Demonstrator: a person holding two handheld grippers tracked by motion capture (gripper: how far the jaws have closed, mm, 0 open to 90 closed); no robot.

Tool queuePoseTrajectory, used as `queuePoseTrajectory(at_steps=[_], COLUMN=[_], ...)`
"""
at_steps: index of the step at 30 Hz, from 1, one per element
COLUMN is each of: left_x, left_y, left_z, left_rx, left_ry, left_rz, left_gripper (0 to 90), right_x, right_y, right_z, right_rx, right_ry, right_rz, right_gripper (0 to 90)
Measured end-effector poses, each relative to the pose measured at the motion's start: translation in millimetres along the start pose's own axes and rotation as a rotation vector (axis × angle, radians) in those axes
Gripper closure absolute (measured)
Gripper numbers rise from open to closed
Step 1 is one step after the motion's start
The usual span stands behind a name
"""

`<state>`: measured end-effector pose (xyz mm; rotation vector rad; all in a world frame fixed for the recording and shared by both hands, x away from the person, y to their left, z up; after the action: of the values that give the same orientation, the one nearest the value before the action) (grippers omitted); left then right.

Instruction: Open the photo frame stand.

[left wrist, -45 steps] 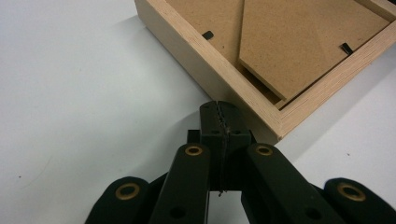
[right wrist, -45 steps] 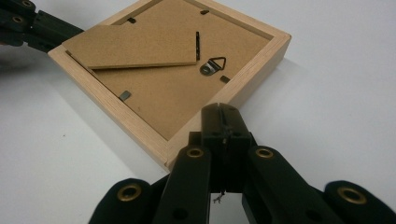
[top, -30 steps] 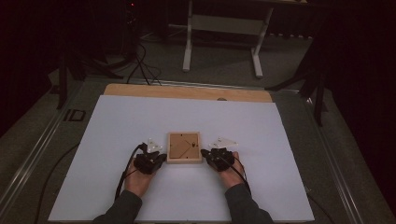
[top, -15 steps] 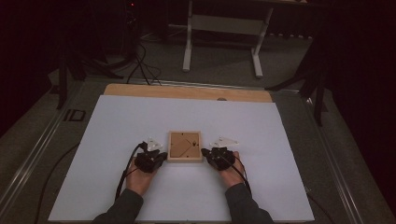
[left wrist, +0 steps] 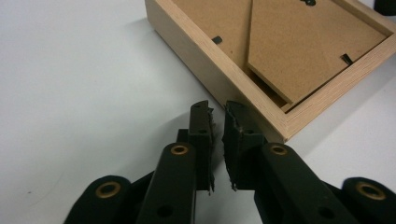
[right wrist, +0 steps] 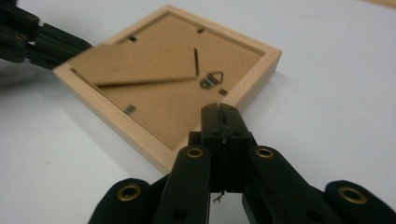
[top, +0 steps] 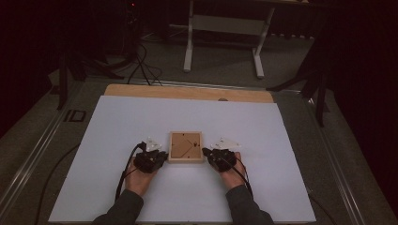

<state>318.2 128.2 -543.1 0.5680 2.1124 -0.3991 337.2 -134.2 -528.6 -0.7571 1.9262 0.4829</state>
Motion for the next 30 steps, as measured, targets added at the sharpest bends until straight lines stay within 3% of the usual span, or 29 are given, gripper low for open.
queuePoseTrajectory(at_steps=[8,14,17,30], left_x=[-1.9,-4.5,-7.3,-21.6], left_y=[-0.5,-1.1,-2.1,-14.5], left_z=[-4.9,-10.7,-16.9,-13.9], left_rx=[-0.005,0.008,0.051,0.108], left_ry=[-0.028,-0.061,-0.095,-0.092], left_rz=[-0.001,-0.012,-0.041,0.001], left_gripper=[75.3,70.6,65.8,59.4], right_x=[-3.7,-2.8,-0.3,0.6], right_y=[10.4,14.9,15.4,13.1], right_z=[-8.9,-9.8,-6.7,-1.8], right_rx=[-0.036,-0.052,-0.048,-0.046], right_ry=[-0.026,-0.012,0.007,-0.008], right_rz=[-0.022,-0.031,-0.035,-0.025], right_gripper=[89.7,89.7,89.7,89.7])
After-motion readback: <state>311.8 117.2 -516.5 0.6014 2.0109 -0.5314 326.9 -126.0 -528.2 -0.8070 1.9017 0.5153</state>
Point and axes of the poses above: each handheld gripper's, and its own axes: z roughly forward along the jaws, x roughly out of its underside, y roughly to its left, the point moved 1 cm from there along z, roughly forward along the jaws, and after that the axes turned 9 degrees about -y, right-handed, at the moved point
